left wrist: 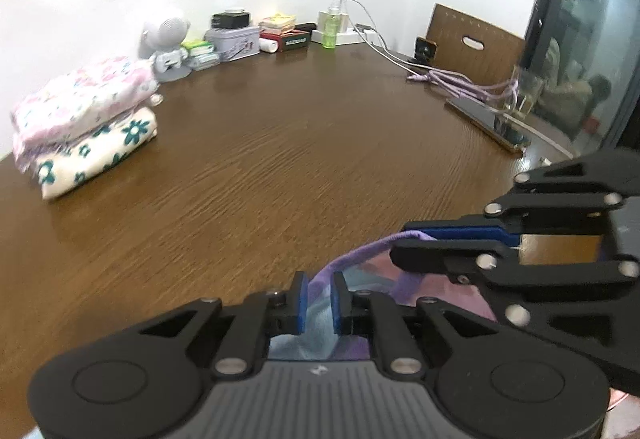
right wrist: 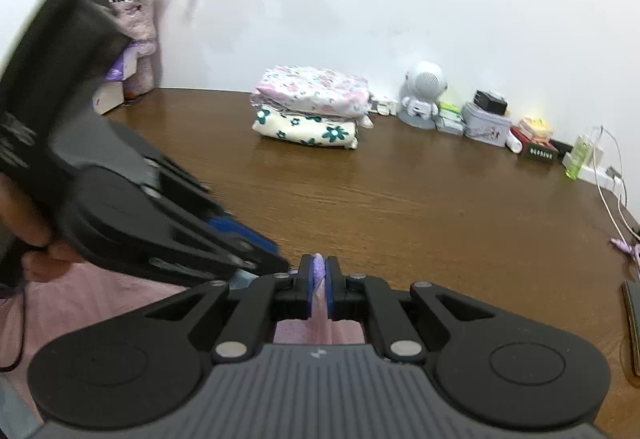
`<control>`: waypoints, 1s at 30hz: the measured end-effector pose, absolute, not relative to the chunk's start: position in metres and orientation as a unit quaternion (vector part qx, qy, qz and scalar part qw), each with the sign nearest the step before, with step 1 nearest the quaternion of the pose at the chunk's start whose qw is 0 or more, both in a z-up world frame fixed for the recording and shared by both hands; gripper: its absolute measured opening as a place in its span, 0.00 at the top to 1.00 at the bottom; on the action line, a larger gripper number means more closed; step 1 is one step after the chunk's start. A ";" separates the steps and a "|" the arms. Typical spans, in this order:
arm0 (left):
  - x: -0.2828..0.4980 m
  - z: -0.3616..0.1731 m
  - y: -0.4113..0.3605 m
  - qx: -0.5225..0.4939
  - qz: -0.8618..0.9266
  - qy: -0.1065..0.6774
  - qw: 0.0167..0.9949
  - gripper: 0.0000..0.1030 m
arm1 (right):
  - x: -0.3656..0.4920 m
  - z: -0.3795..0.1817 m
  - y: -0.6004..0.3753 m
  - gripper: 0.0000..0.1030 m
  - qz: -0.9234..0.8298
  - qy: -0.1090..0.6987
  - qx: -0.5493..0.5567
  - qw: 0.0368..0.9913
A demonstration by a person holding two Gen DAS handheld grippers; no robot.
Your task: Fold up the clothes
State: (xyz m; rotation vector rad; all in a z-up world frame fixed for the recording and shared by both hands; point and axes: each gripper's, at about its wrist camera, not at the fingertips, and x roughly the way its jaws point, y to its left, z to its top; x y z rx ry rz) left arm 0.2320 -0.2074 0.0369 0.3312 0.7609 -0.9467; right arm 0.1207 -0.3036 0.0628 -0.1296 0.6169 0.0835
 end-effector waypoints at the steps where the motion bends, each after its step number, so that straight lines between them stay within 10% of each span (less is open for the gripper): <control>1: 0.231 0.035 -0.210 0.161 -0.446 0.346 0.809 0.89 | 0.119 0.063 -0.302 0.95 0.046 0.299 -0.069 0.951; 15: 0.228 0.022 -0.218 0.205 -0.485 0.343 0.778 0.71 | 0.111 0.058 -0.304 0.95 0.062 0.281 -0.077 0.955; 19: 0.225 0.017 -0.223 0.218 -0.493 0.338 0.771 0.97 | 0.109 0.055 -0.304 0.95 0.072 0.276 -0.074 0.955; 30: 0.211 0.025 -0.222 0.195 -0.394 0.257 0.861 0.98 | 0.124 0.042 -0.314 0.94 0.037 0.297 -0.036 0.953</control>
